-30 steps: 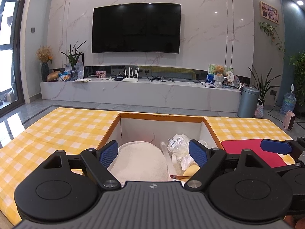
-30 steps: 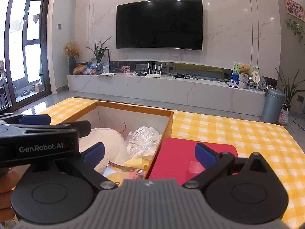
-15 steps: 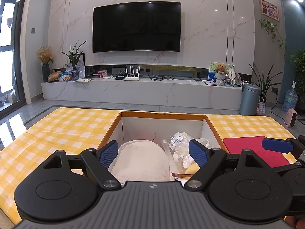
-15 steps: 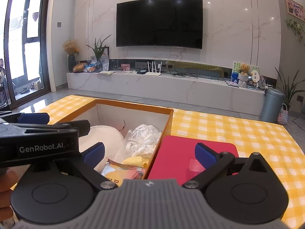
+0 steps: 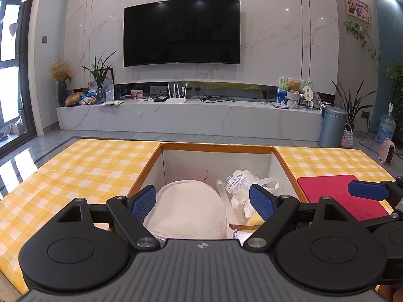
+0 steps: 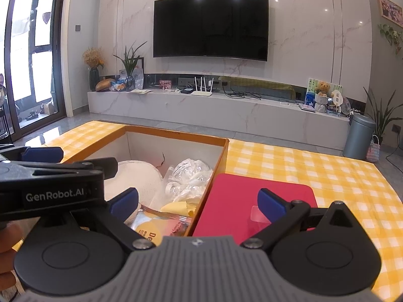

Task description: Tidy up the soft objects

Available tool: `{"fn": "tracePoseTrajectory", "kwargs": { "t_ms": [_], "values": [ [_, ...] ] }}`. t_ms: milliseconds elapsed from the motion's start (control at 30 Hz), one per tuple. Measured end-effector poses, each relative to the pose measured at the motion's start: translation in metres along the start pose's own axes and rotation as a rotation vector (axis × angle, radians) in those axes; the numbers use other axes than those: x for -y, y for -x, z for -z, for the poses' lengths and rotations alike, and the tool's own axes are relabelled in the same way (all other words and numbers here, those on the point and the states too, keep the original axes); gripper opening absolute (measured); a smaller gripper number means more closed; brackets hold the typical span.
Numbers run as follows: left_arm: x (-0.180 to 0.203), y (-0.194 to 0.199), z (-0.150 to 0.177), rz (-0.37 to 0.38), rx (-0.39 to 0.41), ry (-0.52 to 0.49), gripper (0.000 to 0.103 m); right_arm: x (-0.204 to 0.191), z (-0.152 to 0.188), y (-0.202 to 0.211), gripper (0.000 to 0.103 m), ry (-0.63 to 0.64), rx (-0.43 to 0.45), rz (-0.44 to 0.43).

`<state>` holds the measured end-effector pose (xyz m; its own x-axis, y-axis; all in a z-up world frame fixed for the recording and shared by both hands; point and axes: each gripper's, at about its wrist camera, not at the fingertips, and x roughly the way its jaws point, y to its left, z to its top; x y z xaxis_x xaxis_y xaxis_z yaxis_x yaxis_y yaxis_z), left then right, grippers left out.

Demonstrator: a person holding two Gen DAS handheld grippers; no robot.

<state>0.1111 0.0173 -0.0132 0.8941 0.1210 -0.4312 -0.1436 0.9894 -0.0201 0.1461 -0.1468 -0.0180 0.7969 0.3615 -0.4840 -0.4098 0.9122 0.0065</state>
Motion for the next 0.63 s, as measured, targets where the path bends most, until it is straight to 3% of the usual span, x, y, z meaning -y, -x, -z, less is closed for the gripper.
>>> {"fn": "tracePoseTrajectory", "kwargs": {
  "t_ms": [633],
  "values": [
    [0.0038,-0.0005,0.0005,-0.018,0.001,-0.02,0.098,-0.0014,0.0006,-0.0057,0.099,0.003,-0.016,0.007]
  ]
}}
